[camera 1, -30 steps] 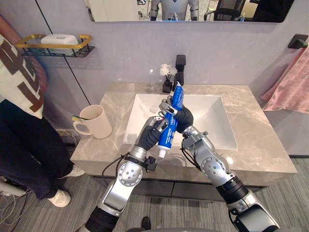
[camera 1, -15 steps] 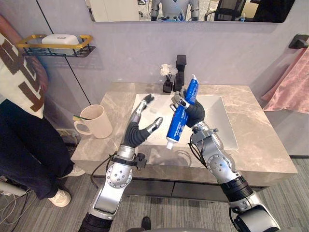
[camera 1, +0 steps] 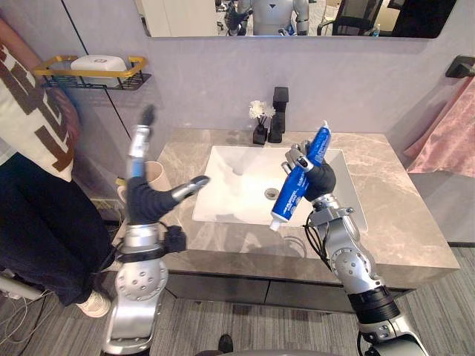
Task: Organize washtable
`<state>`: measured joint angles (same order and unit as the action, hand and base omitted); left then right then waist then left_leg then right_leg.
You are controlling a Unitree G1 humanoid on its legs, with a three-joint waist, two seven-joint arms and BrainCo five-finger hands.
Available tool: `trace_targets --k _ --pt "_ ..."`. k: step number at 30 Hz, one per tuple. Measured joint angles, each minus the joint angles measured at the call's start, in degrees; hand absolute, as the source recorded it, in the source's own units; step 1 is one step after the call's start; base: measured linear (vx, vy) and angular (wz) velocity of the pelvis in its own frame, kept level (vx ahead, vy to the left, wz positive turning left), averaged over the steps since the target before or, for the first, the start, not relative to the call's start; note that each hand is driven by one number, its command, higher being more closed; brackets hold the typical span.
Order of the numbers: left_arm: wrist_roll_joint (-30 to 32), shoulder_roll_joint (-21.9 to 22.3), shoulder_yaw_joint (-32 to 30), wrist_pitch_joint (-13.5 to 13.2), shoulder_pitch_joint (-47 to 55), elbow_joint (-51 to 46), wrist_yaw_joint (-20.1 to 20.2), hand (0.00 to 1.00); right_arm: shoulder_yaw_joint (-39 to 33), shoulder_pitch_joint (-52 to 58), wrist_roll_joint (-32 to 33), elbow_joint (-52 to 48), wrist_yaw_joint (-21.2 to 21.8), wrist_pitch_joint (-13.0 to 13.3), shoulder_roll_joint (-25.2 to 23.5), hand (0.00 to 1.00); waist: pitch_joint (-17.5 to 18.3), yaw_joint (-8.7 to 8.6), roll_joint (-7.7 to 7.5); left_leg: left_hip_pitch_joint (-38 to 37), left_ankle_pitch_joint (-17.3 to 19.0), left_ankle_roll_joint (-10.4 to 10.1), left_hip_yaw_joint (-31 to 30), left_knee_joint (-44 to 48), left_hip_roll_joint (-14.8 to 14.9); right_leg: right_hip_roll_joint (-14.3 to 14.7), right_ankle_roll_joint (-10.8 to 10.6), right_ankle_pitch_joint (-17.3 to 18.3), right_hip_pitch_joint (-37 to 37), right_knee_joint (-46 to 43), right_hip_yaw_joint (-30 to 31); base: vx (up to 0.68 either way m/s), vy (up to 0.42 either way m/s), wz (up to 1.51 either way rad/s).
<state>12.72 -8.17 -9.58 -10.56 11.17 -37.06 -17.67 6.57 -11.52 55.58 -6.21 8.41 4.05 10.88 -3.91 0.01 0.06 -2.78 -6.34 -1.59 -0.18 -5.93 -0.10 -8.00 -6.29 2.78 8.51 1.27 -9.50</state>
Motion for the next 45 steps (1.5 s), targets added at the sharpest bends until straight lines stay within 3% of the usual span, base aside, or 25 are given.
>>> trace_targets --k 4,8,15,21,24,29,37,45 --pt "-7.3 6.1 -11.6 -1.0 4.6 1.4 -1.6 0.0 -4.3 2.9 -1.3 -0.4 -0.7 0.1 -2.1 1.0 0.1 0.91 -0.05 0.3 0.0 0.0 -1.0 0.0 -0.1 0.0 0.0 0.0 0.3 0.3 -0.9 0.0 -0.015 0.1" --pt "-19.2 9.7 -19.8 -1.6 7.1 11.2 -2.4 0.0 -7.3 5.0 -2.8 -1.7 -0.9 0.2 -3.8 1.0 1.2 1.63 -0.22 0.8 0.0 0.0 -1.3 0.0 -0.1 0.1 0.0 0.0 0.3 0.7 -1.5 0.01 -0.016 0.07" --pt "-26.9 11.9 -22.6 -1.2 8.8 24.8 0.8 0.0 -10.3 5.3 -4.4 -1.7 -0.9 2.1 -5.1 1.0 1.8 2.65 -0.75 0.9 0.0 0.0 -2.2 0.0 -0.4 -0.1 -0.1 0.4 0.3 -0.1 -2.4 -0.01 -0.009 0.06" --pt "-27.3 12.0 -21.8 0.4 10.0 41.9 5.2 0.0 -10.5 5.1 -4.7 -1.9 -1.3 2.4 -5.1 1.0 1.9 3.35 -0.96 1.1 0.0 -0.1 -3.0 0.0 -0.5 -0.2 -0.2 0.8 0.3 -0.5 -3.0 -0.01 -0.009 0.06" --pt "-27.3 11.9 -19.9 1.6 10.1 51.6 6.5 0.0 -10.0 4.5 -5.7 -2.1 -2.2 3.8 -5.0 1.0 1.9 3.94 -1.16 1.3 0.0 -0.1 -3.3 0.0 -0.5 -0.2 -0.3 1.0 0.2 -0.5 -3.4 0.0 -0.011 0.06" --pt "-27.2 11.8 -15.8 3.1 10.0 63.8 9.0 0.0 -9.3 1.6 -6.8 -2.3 -2.6 4.7 -4.9 1.0 1.5 4.05 -2.35 2.1 -0.1 -0.3 -4.4 0.0 -0.6 -0.2 -0.2 1.2 0.1 -0.4 -4.6 0.01 -0.019 0.12" --pt "-23.0 9.8 -7.9 4.7 7.7 74.1 11.6 0.0 -4.8 -1.3 -9.6 -2.3 -3.5 5.3 -4.7 1.0 1.2 4.19 -2.89 2.6 -0.3 0.0 -5.6 0.0 -0.5 -0.2 -0.4 1.5 0.0 -1.0 -5.4 0.0 -0.019 0.06" --pt "-20.9 7.6 -1.7 5.0 5.3 77.0 12.6 0.0 -3.1 -6.9 -17.7 -2.3 -6.0 6.8 -4.5 1.0 0.4 5.24 -3.33 2.9 -0.2 -0.4 -6.7 0.0 0.0 0.4 0.0 1.8 0.0 -1.1 -6.3 -0.02 -0.023 0.05"
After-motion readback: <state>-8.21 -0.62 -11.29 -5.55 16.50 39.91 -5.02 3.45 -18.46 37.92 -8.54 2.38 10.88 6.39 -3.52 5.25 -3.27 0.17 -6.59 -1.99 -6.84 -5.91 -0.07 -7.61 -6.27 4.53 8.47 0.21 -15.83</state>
